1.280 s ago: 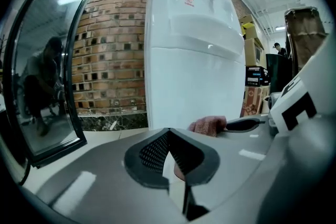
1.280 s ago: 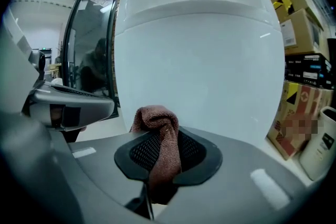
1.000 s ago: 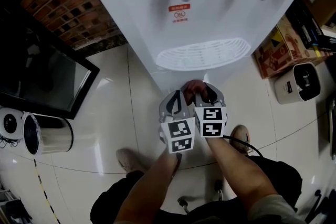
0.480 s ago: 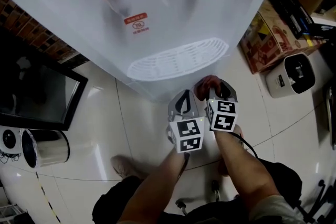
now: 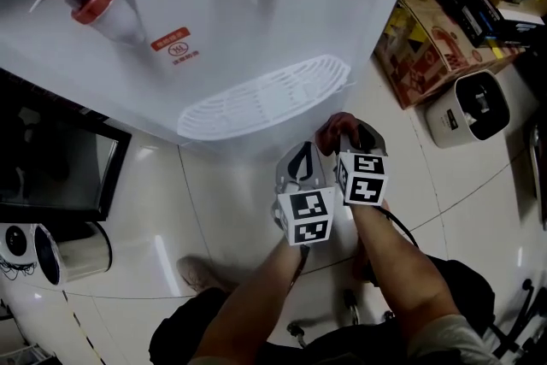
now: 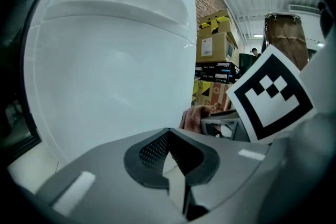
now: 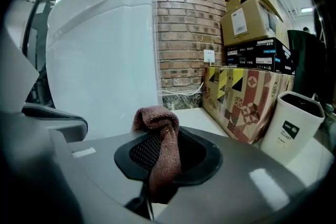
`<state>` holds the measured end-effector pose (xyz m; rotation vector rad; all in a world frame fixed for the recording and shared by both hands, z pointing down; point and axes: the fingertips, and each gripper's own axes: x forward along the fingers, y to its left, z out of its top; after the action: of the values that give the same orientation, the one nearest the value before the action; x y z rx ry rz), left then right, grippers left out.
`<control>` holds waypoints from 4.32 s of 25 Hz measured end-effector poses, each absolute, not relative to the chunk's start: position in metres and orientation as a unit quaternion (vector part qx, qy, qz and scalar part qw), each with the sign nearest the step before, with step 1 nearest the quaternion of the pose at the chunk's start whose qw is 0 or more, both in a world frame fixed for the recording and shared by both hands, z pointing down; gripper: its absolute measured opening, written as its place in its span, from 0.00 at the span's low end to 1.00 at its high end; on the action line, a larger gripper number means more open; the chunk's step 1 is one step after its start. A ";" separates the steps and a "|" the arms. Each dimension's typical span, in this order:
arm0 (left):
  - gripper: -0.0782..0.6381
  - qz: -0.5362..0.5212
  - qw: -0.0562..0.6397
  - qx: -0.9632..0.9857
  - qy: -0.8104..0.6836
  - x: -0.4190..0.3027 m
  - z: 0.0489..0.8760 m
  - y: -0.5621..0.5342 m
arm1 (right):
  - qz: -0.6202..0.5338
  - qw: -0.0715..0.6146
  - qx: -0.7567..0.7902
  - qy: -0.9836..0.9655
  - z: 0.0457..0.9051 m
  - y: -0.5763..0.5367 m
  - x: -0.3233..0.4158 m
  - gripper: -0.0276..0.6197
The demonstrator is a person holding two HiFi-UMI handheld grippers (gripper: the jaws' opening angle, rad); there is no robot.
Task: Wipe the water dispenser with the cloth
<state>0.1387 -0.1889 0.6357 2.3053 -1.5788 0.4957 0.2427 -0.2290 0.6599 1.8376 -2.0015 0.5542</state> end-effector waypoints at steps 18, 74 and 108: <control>0.11 0.215 0.167 0.657 -0.703 -0.109 0.658 -0.136 | 0.181 0.229 0.447 -0.846 0.681 -0.150 -0.005 0.18; 0.11 0.234 0.166 0.800 -0.527 0.134 0.692 -0.180 | 0.272 0.231 0.645 -0.676 0.731 -0.227 0.238 0.18; 0.11 0.290 0.191 0.674 -0.653 -0.130 0.726 -0.138 | 0.318 0.275 0.437 -0.795 0.801 -0.152 -0.046 0.18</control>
<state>-0.1298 -0.1382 0.7256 1.8931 -1.8335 0.8135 -0.0458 -0.1518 0.8011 1.1746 -2.1382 0.8536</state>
